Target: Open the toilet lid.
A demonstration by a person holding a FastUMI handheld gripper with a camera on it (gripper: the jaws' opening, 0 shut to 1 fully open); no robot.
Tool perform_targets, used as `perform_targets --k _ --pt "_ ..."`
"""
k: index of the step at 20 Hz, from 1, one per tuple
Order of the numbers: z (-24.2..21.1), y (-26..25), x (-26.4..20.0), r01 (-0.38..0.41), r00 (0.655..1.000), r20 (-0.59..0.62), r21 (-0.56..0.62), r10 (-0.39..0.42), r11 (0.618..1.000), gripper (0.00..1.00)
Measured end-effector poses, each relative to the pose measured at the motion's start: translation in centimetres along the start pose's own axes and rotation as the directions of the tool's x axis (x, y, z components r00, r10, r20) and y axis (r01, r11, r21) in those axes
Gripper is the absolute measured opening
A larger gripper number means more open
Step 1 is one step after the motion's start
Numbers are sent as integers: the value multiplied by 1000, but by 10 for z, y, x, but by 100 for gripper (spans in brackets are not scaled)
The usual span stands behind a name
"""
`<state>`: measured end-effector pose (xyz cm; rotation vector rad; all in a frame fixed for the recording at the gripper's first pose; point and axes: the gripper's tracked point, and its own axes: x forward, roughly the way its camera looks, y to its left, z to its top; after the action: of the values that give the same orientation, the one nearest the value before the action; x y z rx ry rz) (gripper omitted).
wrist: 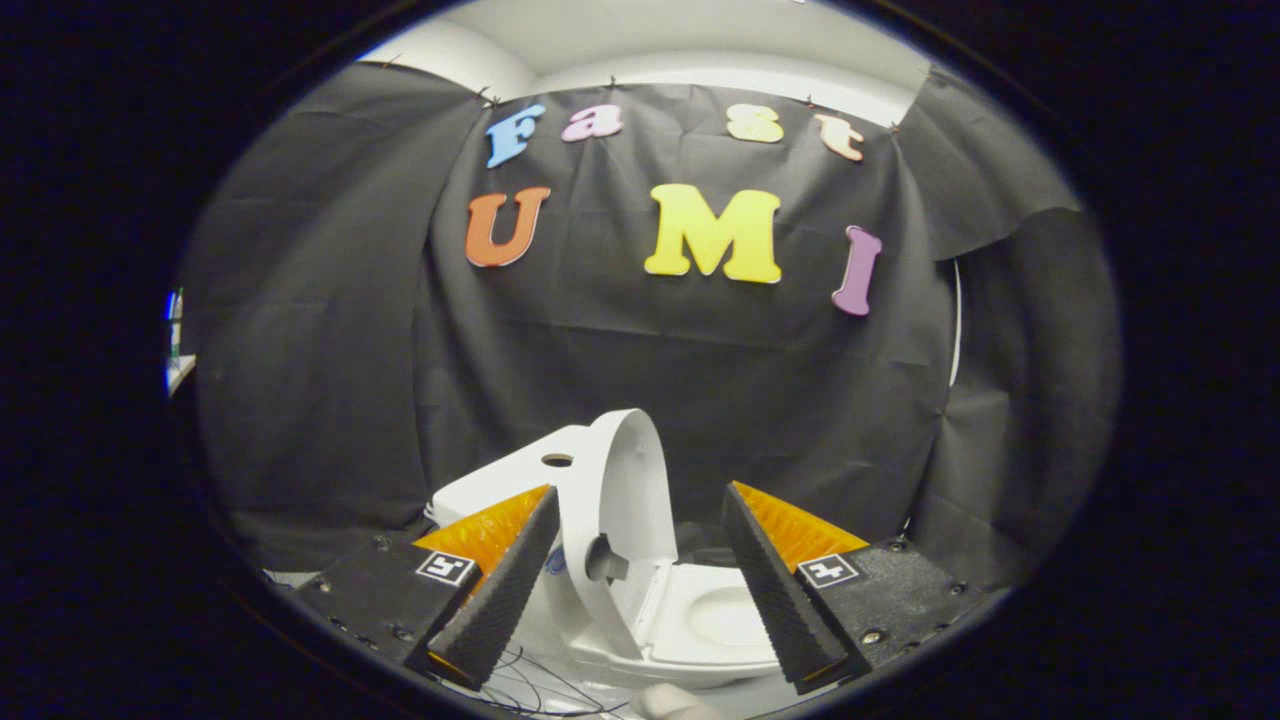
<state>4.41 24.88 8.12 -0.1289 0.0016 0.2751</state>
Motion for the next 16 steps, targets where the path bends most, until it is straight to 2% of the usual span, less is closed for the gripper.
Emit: perform_targets --k 4,8,13,16 --pt "-16 -61 -44 50 998 37 16 -51 999 100" --pt "-49 -123 -82 122 991 47 38 -124 992 100" --pt "-93 -176 -109 207 977 51 44 -209 977 100" --pt "-115 -189 -111 239 969 47 80 -243 968 100"
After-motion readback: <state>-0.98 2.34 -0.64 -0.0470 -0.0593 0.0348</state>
